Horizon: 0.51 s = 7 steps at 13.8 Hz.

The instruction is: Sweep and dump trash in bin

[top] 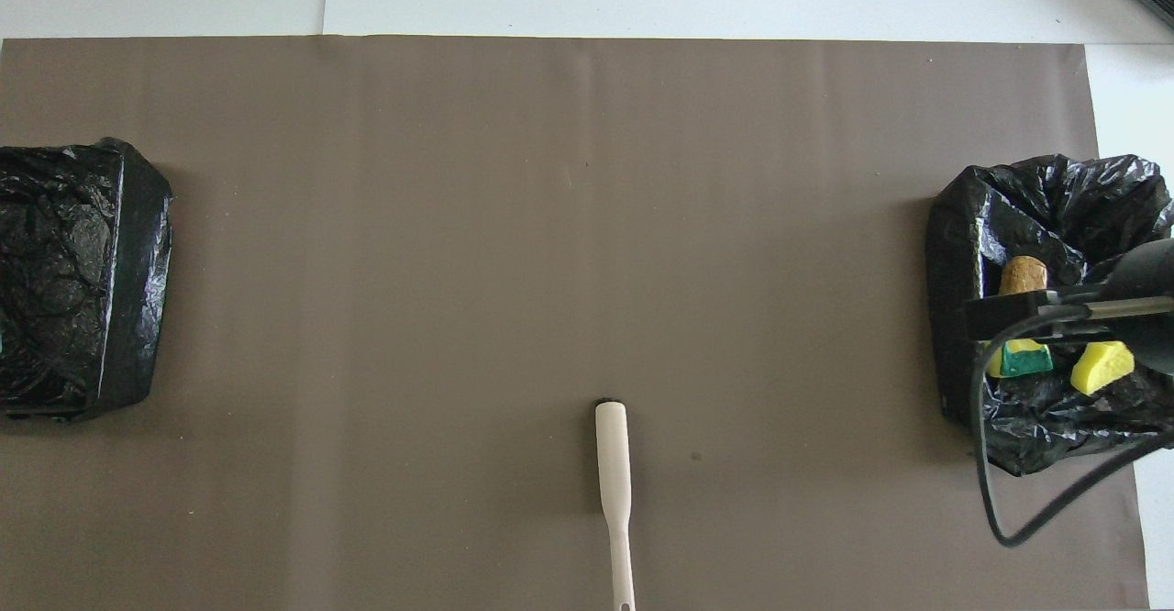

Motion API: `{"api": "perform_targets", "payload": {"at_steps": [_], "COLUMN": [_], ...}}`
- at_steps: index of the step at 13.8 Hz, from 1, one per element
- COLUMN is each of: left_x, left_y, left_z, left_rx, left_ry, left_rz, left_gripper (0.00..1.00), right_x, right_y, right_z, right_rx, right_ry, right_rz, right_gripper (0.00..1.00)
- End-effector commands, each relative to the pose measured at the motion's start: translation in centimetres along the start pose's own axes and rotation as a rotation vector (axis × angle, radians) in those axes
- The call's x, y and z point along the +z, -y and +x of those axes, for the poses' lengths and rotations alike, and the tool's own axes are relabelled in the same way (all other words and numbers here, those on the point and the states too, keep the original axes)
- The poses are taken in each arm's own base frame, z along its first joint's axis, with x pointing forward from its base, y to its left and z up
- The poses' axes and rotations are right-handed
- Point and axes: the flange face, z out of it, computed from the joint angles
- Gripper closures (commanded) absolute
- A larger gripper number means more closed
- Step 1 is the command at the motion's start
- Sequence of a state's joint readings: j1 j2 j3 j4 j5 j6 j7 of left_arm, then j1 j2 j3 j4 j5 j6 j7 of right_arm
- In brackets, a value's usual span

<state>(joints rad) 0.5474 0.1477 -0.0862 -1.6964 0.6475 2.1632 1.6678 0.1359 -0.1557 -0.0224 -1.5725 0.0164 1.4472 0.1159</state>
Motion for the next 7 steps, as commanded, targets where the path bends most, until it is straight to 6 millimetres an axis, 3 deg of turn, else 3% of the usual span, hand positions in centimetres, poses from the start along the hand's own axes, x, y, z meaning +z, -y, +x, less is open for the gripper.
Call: {"api": "perform_targets", "payload": {"at_steps": [1, 3, 5, 7], "left_x": [-1.1, -1.7, -2.2, -2.5], "left_y": [-0.7, -0.2, -0.2, -0.2], "left_z": [-0.3, 0.4, 0.9, 0.7], "left_rx": [0.042, 0.015, 0.046, 0.065], "left_ry": [0.100, 0.118, 0.170, 0.204], "left_rz": [0.003, 0.009, -0.014, -0.012], "left_gripper": [1.00, 1.00, 1.00, 1.00], "right_x": [-0.8, -0.2, 2.0, 1.9], "right_y": [-2.6, -3.4, -3.4, -3.6], "right_z": [0.0, 0.1, -0.1, -0.3], "right_rx": [-0.051, -0.056, -0.052, -0.052], "right_ry": [0.010, 0.024, 0.069, 0.069], "right_rz": [-0.020, -0.014, -0.008, -0.004], "right_gripper": [0.00, 0.00, 0.00, 0.00]}}
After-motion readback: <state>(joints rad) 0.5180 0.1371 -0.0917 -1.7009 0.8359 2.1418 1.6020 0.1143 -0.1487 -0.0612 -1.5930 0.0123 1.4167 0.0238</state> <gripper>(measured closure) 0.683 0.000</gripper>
